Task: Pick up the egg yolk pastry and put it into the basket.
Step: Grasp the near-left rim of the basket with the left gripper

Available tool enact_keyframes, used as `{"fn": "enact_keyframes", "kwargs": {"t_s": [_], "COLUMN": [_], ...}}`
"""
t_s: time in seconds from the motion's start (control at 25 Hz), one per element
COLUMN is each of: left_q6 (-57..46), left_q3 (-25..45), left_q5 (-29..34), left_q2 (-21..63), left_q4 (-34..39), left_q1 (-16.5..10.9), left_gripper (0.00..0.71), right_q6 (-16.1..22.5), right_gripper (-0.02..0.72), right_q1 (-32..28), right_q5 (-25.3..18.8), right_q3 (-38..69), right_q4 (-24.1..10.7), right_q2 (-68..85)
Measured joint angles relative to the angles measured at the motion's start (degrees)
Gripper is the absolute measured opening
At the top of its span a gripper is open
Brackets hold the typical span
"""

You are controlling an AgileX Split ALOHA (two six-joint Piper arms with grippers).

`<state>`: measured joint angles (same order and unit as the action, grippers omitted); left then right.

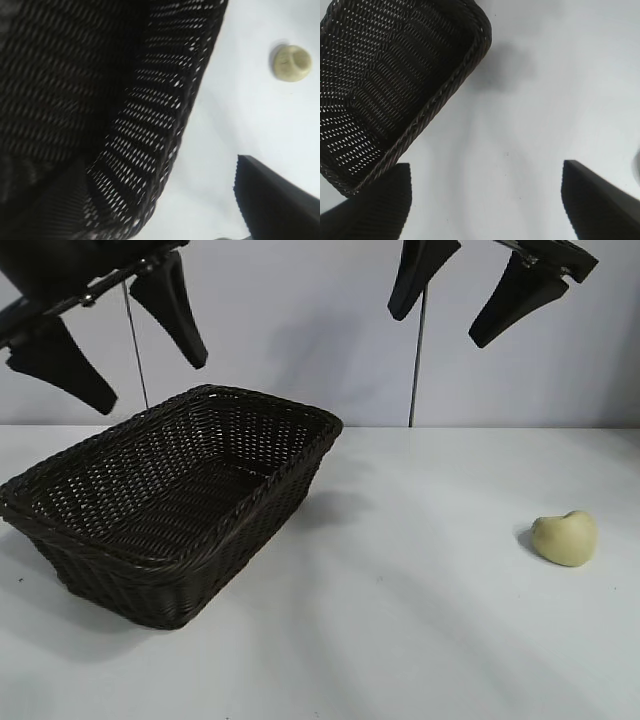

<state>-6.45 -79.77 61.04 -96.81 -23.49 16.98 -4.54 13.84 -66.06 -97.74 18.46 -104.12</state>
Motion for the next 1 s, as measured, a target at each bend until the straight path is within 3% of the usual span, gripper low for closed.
{"fn": "enact_keyframes", "kwargs": {"t_s": [0.16, 0.32, 0.6, 1.0], "left_q6": [-5.22, -10.76, -26.93, -43.01], "left_q3": [1.69, 8.02, 19.97, 28.71], "left_q5": [2.99, 2.83, -8.83, -20.83], "left_q2": [3.81, 8.35, 12.92, 12.92], "left_q4": [4.78, 9.32, 11.20, 10.98], "left_q1": [0.00, 0.00, 0.00, 0.00], "left_gripper": [0.589, 0.589, 0.589, 0.589], "right_q6": [0.00, 0.00, 0.00, 0.00], "right_gripper": [0.591, 0.591, 0.591, 0.591], "right_q1": [0.00, 0.00, 0.00, 0.00], "right_q5": [0.00, 0.00, 0.00, 0.00], "right_q3": [0.00, 0.00, 0.00, 0.00], "right_q4": [-0.04, -0.04, -0.04, -0.04], "right_q2": [0.00, 0.00, 0.00, 0.00]}}
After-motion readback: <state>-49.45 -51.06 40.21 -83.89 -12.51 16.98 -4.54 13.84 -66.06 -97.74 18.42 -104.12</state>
